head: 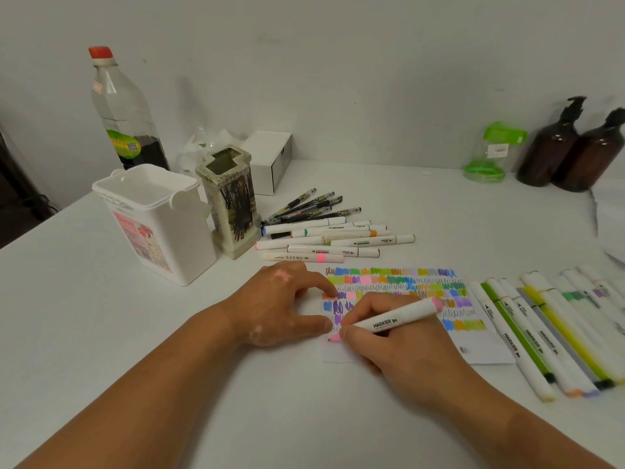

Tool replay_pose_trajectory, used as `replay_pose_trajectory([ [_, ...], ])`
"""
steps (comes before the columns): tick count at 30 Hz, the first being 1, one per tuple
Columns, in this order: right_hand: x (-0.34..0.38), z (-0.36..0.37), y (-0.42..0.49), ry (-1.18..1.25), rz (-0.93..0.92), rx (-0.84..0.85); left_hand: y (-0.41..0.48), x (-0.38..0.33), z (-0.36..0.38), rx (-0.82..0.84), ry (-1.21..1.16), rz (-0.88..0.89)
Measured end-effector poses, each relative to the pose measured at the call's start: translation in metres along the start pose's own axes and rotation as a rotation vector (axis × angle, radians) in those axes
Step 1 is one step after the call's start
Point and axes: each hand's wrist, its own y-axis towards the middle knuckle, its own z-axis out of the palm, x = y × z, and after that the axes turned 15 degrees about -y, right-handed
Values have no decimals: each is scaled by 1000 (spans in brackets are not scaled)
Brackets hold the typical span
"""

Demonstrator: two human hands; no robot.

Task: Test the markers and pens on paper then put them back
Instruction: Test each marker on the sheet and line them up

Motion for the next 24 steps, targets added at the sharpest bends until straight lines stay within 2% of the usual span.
replay_pose_trajectory([
  [24,1,1,0,-41,71,-33,-1,-4,-2,6,-4,-1],
])
